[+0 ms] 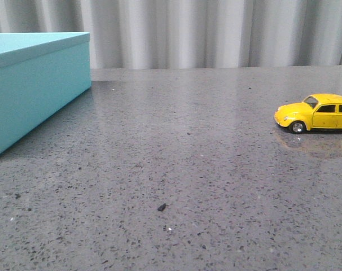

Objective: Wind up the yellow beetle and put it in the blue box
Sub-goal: 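Lower the right gripper onto the roof of the yellow beetle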

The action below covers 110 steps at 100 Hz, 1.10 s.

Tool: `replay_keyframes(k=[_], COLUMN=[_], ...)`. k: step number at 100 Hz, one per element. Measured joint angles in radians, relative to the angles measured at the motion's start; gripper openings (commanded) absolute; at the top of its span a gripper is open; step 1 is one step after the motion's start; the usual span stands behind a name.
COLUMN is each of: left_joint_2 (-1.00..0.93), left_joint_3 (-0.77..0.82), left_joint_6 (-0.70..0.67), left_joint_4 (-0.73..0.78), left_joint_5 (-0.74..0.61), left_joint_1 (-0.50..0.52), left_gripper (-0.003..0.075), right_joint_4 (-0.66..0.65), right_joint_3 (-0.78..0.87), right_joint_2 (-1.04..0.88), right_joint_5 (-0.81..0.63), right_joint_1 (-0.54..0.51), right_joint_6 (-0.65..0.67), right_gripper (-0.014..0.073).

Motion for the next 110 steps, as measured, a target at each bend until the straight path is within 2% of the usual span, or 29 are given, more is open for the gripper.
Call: replay_keyframes(k=[110], left_joint_2=[0.000], left_joint_3=[0.000], left_joint_6=[0.000], left_joint_4=[0.010], left_joint_5=[0.036], left_joint_1=[0.000], left_gripper=[-0.0021], right_joint_4=[0.000], right_joint_3=[0.000], right_joint_2=[0.000], right_joint_5=[-0.002], right_joint_1=[0.000], right_joint_6=[0.000], right_gripper=[-0.0053])
